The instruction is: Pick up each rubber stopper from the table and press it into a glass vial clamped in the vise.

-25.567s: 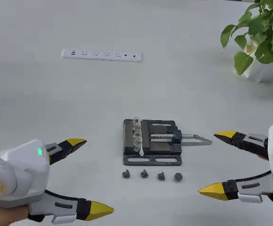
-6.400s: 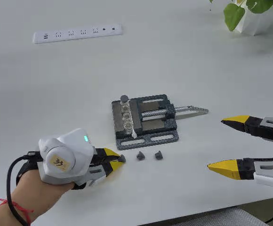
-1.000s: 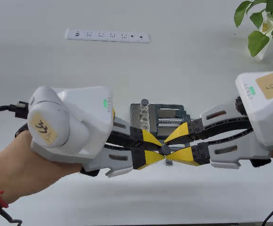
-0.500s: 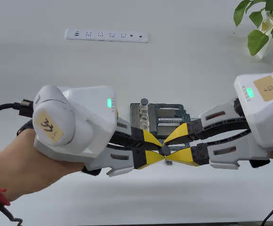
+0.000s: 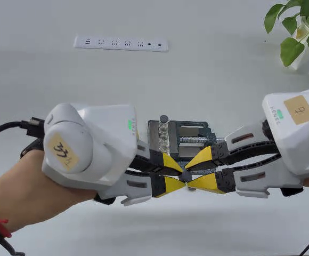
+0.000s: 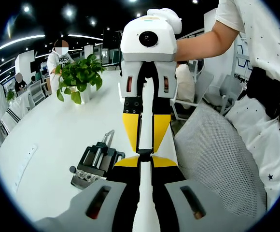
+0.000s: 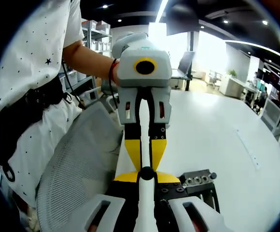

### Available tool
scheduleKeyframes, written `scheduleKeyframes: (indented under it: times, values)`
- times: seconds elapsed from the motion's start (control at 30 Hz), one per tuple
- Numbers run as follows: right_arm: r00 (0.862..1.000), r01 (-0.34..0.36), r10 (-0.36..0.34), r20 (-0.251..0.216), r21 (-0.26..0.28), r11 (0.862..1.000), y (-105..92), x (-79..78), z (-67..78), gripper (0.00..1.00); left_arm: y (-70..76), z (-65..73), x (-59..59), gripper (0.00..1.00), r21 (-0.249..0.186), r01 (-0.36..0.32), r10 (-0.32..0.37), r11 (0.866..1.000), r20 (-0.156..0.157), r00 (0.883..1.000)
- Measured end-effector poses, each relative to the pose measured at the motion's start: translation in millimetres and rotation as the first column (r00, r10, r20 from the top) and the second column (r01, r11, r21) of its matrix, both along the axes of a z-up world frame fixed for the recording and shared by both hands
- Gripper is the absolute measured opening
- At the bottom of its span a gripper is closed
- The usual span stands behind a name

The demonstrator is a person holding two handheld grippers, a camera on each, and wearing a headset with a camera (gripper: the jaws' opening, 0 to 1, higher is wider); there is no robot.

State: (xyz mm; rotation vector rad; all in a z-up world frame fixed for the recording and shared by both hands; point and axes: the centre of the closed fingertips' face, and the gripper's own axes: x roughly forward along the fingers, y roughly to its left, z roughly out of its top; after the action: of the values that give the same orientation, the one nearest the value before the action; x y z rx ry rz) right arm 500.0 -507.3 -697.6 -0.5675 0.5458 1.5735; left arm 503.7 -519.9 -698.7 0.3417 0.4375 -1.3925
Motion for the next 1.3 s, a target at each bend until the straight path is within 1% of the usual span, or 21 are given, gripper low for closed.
scheduleKeyframes:
  times: [0.1,0.17,0.2,0.3,0.4,0.53,0.63,0.7,0.77,0.8,0.83,0.9,0.97,1.1,1.17,1.23,1.3]
  values:
    - [1.000,0.014,-0.014,-0.018,0.012,1.000,-0.2,1.8,0.9,0.05,0.4,1.7,1.3,0.04,-0.014,-0.014,0.014,1.000,-0.010,1.000]
    - [0.999,0.020,-0.020,-0.029,0.018,1.000,-0.1,2.4,1.5,0.05,0.1,2.5,1.2,0.04,-0.022,-0.016,0.016,1.000,-0.011,1.000]
    - [0.999,0.023,-0.023,-0.034,0.019,1.000,-0.1,2.9,1.4,0.05,-0.4,3.0,1.2,0.05,-0.029,-0.022,0.022,0.999,-0.019,1.000]
    - [0.999,0.030,-0.029,-0.044,0.023,0.999,0.2,4.4,1.3,0.05,-0.6,3.9,1.3,0.08,-0.047,-0.032,0.031,0.998,-0.028,0.999]
    - [0.998,0.032,-0.031,-0.057,0.021,0.999,0.5,4.7,-0.3,0.06,1.1,4.6,2.9,0.08,-0.059,-0.047,0.046,0.997,-0.030,0.999]
    - [0.996,0.039,-0.038,-0.076,0.017,0.999,-0.3,5.9,-2.6,0.06,6.6,5.2,7.0,0.11,-0.076,-0.076,0.073,0.994,-0.037,0.997]
    - [0.994,0.052,-0.049,-0.097,0.022,0.998,-0.8,9.2,-2.2,0.06,11.6,4.4,9.7,0.13,-0.078,-0.096,0.094,0.992,-0.035,0.995]
    - [0.992,0.064,-0.061,-0.109,0.025,0.998,-1.8,13.4,-1.8,0.06,16.0,5.0,12.5,0.14,-0.089,-0.118,0.115,0.989,-0.039,0.993]
    - [0.986,0.090,-0.083,-0.141,0.045,0.995,-0.8,16.8,1.6,0.06,20.5,4.4,14.4,0.14,-0.092,-0.131,0.128,0.987,-0.038,0.991]
    - [0.983,0.107,-0.096,-0.159,0.058,0.993,-2.6,23.7,3.4,0.06,24.0,4.7,16.2,0.14,-0.098,-0.144,0.141,0.985,-0.036,0.989]
    - [0.981,0.113,-0.102,-0.163,0.061,0.992,-3.2,26.9,4.2,0.06,26.7,4.7,17.7,0.15,-0.104,-0.155,0.152,0.982,-0.037,0.988]
    - [0.977,0.130,-0.116,-0.178,0.071,0.989,-2.1,32.3,7.7,0.06,34.2,3.3,21.2,0.17,-0.109,-0.183,0.180,0.977,-0.038,0.983]
    - [0.970,0.151,-0.131,-0.202,0.085,0.985,0.3,36.7,12.3,0.06,42.6,1.5,24.9,0.19,-0.118,-0.212,0.209,0.970,-0.038,0.977]
    - [0.962,0.178,-0.152,-0.227,0.101,0.979,4.2,47.8,20.3,0.06,58.7,-1.9,30.7,0.23,-0.136,-0.266,0.263,0.954,-0.042,0.964]
    - [0.959,0.187,-0.159,-0.235,0.104,0.977,6.3,52.3,22.5,0.06,64.7,-3.4,32.7,0.25,-0.141,-0.287,0.284,0.948,-0.042,0.958]
    - [0.959,0.190,-0.163,-0.232,0.099,0.977,9.0,57.6,23.7,0.06,72.7,-5.4,35.1,0.27,-0.147,-0.310,0.307,0.939,-0.040,0.951]
    - [0.959,0.192,-0.168,-0.228,0.090,0.977,12.1,63.1,24.1,0.06,80.6,-7.6,36.5,0.28,-0.154,-0.330,0.327,0.931,-0.050,0.944]
